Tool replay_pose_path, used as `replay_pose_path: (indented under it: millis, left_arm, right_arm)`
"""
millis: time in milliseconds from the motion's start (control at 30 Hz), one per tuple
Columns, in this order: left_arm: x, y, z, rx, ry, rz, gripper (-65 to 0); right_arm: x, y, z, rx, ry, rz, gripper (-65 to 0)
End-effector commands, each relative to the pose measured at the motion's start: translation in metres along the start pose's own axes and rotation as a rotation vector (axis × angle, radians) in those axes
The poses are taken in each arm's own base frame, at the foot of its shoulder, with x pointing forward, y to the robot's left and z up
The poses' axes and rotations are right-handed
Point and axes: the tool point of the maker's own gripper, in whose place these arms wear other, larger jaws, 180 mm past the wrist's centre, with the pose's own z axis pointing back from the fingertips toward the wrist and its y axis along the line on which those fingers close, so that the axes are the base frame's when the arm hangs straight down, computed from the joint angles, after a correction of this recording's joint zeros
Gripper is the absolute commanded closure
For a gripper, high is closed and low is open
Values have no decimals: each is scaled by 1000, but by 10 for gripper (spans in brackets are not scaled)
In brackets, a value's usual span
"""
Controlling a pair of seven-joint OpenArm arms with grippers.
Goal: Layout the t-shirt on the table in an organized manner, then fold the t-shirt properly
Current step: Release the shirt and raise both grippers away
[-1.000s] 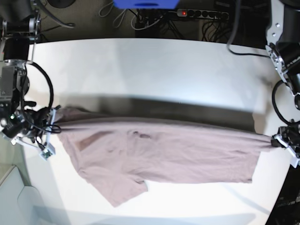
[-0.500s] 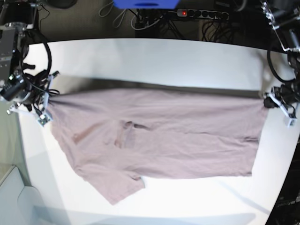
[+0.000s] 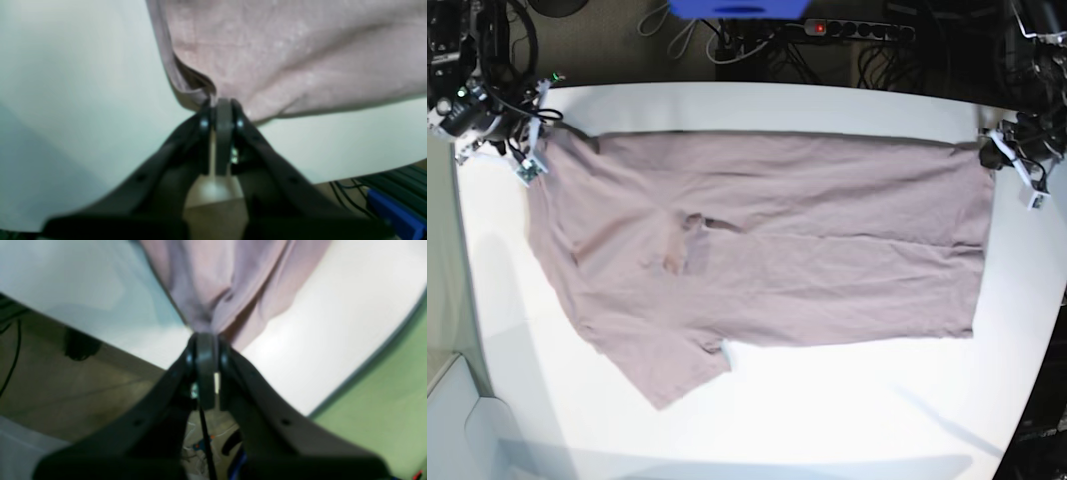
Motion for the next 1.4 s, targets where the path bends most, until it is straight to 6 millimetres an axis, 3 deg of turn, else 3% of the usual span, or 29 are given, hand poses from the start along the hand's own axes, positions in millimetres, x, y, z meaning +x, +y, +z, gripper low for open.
replay_pose_path:
  millis: [0,100,300,667,933,1033,1200,1300,1367]
  left_arm:
    - [14,12,15,32,-49,-14,-1]
    - [18,25,29,75,-82,0,-1]
    - [7,38,39,115,-25,24,-1]
    - [-1,35,35,105,0,31,-1]
    - [-11,34,37,105,20,27,-2]
    - [-16,34,36,104,37,32,-61]
    - [-25,33,37,104,51,33,-265]
    - [-22,33,38,103,41,33,-304]
    - [-22,33,39,103,38,36,-305]
  right_arm:
    - [1,-7,5,-19,-9,14,0]
    - [-4,-4,5,-13,4,16,0]
    - [-11,-6,6,-16,24,29,0]
    - [-38,16,4,35,89,32,0]
    - [-41,15,5,33,97,26,0]
    - [-41,15,5,32,99,26,-41]
    - [-41,13,5,29,100,27,-156]
    - [-41,13,5,27,103,28,-162]
    - [-44,2,9,-5,109,10,-166]
